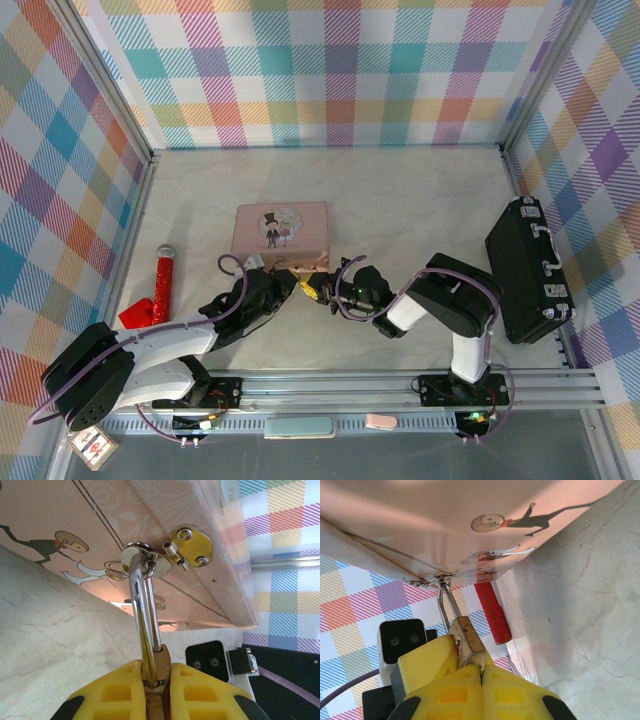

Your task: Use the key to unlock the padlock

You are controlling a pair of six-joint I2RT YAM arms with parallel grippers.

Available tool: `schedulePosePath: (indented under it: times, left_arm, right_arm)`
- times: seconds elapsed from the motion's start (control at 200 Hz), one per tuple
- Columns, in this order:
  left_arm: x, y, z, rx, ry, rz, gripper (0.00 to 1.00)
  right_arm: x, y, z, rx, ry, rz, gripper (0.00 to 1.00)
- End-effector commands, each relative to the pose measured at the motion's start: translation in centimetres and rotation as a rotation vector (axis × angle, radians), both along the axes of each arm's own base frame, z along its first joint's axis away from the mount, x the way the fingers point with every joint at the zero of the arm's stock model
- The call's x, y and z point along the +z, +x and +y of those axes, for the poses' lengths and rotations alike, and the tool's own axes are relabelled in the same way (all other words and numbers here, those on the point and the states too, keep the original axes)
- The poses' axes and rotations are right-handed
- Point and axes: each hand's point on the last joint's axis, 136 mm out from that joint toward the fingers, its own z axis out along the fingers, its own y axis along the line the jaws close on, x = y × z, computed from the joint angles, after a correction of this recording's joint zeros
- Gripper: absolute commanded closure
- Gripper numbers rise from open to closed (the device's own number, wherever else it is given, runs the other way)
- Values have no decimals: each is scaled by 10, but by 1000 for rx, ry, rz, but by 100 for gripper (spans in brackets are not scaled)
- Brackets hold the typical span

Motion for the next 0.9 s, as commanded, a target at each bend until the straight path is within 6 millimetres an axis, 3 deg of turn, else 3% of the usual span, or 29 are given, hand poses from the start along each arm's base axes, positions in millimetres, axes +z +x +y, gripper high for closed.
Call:
schedulePosePath:
  times: [0.0,0.465,0.895]
  left_arm:
    - [43,-20,-41,-180,-155,-80,100]
    - [43,-24,-69,-244,-205,-68,100]
    - [45,-24,-59,-217,-146,-70,100]
  right_arm:
    - [23,23,-7,-92,38,-71,100]
    - [31,26,-8,-104,65,-101,100]
    - [25,27,-14,-111,38,-106,100]
